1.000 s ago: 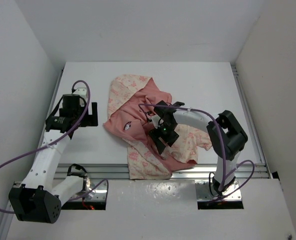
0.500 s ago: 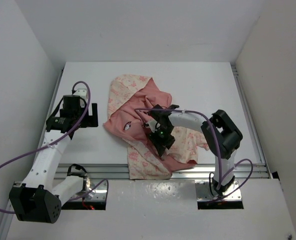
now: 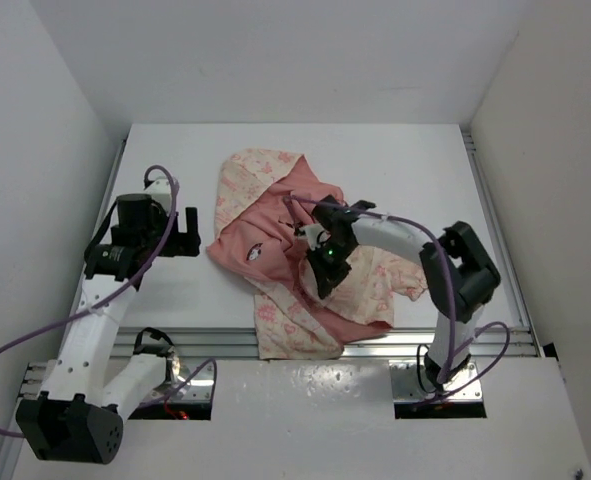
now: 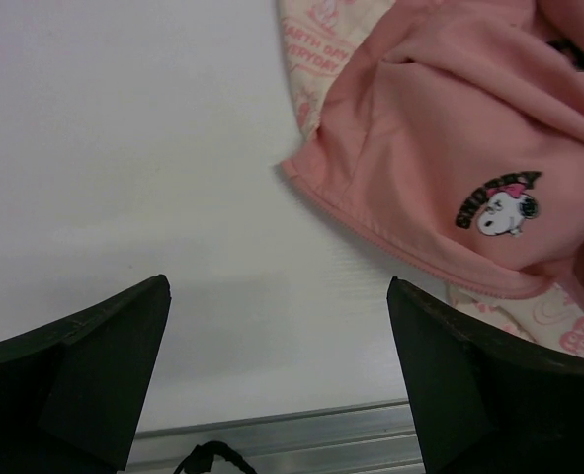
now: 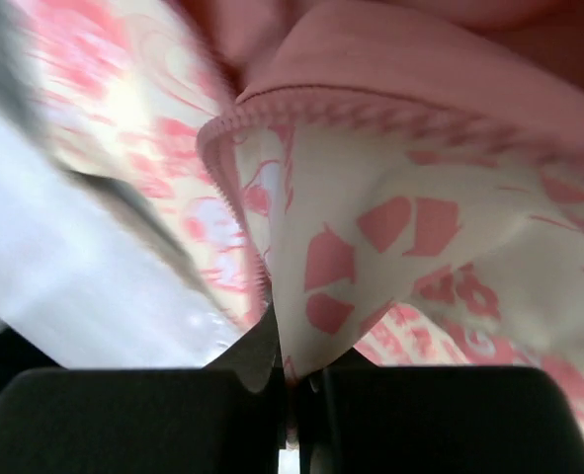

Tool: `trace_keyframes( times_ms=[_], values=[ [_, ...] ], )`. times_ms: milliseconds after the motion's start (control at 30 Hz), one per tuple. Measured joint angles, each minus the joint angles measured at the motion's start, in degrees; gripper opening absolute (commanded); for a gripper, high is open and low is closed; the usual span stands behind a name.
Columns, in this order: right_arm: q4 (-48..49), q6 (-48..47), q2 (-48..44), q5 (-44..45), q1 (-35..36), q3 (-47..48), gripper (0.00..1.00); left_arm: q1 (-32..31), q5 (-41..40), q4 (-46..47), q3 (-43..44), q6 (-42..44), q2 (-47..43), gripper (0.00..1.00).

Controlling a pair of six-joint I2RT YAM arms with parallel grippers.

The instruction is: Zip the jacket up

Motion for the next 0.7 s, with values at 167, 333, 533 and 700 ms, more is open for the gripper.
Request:
trace_keyframes(
  times_ms=[167, 333, 533, 700],
  values=[
    [7.45, 4.33, -12.68, -7.56, -6.56, -0.42, 0.0, 0.0, 9.68, 2.99, -0.5, 0.31, -4.46, 0.92],
    [27.15, 13.62, -25.31, -14.69, -10.56, -8.11, 0.0, -0.39, 21.73, 8.83, -2.75, -2.71, -5.97, 0.84],
    [51.74, 29.53, -27.54, -23.08, -12.79, -20.35, 0.0, -1.84, 33.99, 18.21, -6.91, -11.15, -0.79, 0.73],
    [60.33, 36.35, -28.15, -26.58, -13.77, -24.57, 0.0, -6.86, 40.02, 25.49, -7.63, -16.7, 3.69, 0.62]
  ],
)
